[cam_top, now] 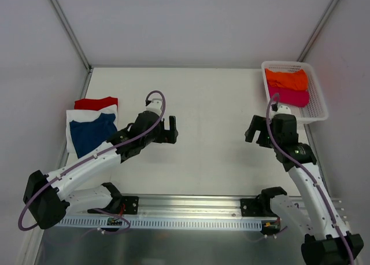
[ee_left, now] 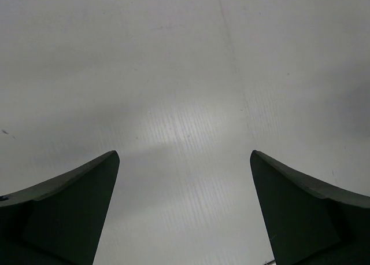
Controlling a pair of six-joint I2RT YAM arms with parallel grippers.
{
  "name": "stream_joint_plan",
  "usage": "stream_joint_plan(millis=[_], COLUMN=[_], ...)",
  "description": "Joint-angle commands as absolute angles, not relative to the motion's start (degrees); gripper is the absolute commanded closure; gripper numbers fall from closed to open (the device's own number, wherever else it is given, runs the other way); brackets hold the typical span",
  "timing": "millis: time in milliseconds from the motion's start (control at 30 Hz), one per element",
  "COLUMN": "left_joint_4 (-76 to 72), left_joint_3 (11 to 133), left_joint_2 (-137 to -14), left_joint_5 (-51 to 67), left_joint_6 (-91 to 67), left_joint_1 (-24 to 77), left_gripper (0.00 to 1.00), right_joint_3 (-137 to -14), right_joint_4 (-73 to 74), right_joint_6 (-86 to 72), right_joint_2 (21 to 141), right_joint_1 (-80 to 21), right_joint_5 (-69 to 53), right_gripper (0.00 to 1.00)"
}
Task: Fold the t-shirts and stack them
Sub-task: Grab the tshirt from the pile
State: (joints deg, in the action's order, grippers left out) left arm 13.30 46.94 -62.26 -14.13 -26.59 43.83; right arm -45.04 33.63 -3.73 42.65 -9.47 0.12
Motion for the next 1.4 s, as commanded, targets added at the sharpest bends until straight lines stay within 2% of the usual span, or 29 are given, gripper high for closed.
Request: stream_joint_plan(millis=[0,67,167,300,333,400,467,633,800,933,1100,1200,1367], left_joint_4=[14.33,14.24,14.33,14.59,14.68,15.2,15.64,16.0,15.73,15.82,15.82,15.47,15.29], left_joint_3=[46.93,46.32,45.88,44.74,44.3,42.81,41.67,37.8,34.9,33.49,31.12,29.54,27.95], left_joint_2=[-61.79,-61.44,-61.0,-59.68,-59.07,-56.61,-53.63,-46.86,-43.07,-41.49,-39.64,-37.27,-32.26], left_joint_5=[-16.7,-16.87,-17.23,-17.23,-17.23,-18.01,-19.07,-21.71,-21.8,-22.24,-21.54,-20.22,-21.36], left_joint_6=[-24.96,-24.79,-24.0,-24.08,-24.08,-23.56,-22.86,-21.27,-20.65,-20.21,-21.88,-23.2,-21.45], left_joint_1=[43.59,43.51,43.51,43.42,43.42,43.42,43.42,43.16,42.89,42.8,42.8,42.8,42.8], left_gripper=[0.01,0.01,0.01,0.01,0.01,0.01,0.01,0.01,0.01,0.01,0.01,0.01,0.01], right_joint_3=[-46.74,-49.12,-54.65,-64.31,-70.17,-75.74,-81.28,-85.5,-91.84,-93.42,-100.8,-109.57,-132.34], right_joint_4=[33.04,34.98,32.88,32.16,34.52,36.03,35.6,28.04,25.85,19.78,18.81,21.6,30.13], right_joint_6=[-0.62,-0.53,4.64,8.26,8.26,8.44,7.39,7.9,9.4,8.44,6.51,5.19,4.75], right_joint_2=[48.57,52.45,62.29,78.89,86.06,91.82,96.39,98.61,103.35,105.29,111.61,118.11,131.29], right_joint_1=[-15.45,-23.59,-32.48,-32.88,-31.13,-28.23,-22.54,-11.98,-6.34,-1.68,-0.27,1.49,4.04], right_joint_5=[14.91,26.73,28.92,36.62,42.48,44.12,40.54,31.23,25.24,15.75,15.3,12.67,11.16], right_gripper=[0.01,0.01,0.01,0.01,0.01,0.0,0.01,0.01,0.01,0.0,0.0,0.01,0.01])
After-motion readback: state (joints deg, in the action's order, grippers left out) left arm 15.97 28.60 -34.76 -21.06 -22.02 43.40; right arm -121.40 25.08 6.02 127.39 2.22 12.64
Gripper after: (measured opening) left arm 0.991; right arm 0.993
